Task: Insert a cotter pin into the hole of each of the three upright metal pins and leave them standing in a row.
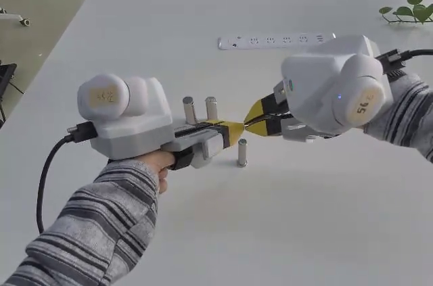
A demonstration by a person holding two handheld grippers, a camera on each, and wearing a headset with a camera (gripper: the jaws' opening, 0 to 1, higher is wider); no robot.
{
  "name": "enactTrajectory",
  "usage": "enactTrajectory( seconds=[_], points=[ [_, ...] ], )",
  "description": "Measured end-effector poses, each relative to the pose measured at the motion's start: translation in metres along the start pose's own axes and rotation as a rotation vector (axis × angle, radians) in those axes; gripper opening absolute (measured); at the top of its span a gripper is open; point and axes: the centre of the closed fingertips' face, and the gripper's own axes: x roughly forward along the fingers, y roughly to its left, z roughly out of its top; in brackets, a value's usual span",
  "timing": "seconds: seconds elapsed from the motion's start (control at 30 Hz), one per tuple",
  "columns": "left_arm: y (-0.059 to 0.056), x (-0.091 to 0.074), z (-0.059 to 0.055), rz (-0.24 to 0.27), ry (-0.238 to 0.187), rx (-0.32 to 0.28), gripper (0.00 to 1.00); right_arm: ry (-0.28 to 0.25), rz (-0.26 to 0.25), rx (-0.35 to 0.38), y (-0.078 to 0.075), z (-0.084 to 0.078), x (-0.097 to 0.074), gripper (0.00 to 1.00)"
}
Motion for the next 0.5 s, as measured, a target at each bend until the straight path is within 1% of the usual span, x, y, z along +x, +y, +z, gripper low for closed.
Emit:
enactTrajectory(
  seconds=[0.07,0.13,0.27,0.43,0.47,0.5],
  points=[
    [-0.0002,-0.0002,0.0001,-0.004,-0.002,0.001,0.0,-0.001,0.001,0.002,0.0002,0.0003,-0.0002,0.0],
    [-0.0011,-0.0004,-0.0014,-0.014,0.006,-0.001,0.0,-0.006,0.017,0.028,0.0022,-0.0002,-0.0001,0.0],
    [-0.0022,0.0,-0.0027,-0.021,0.01,0.031,0.0,-0.013,0.024,0.05,0.0029,-0.0005,0.0,0.0],
    [-0.0027,-0.0001,-0.0033,-0.032,0.013,0.101,0.0,-0.047,0.041,0.152,0.0043,-0.0002,-0.0007,0.0],
    [-0.0028,-0.0006,-0.0036,-0.035,0.014,0.122,0.0,-0.058,0.045,0.19,0.0051,0.0002,-0.0012,0.0],
    [-0.002,-0.001,-0.0035,-0.033,0.015,0.144,0.0,-0.065,0.051,0.204,0.0057,0.0003,-0.0015,0.0]
  ],
)
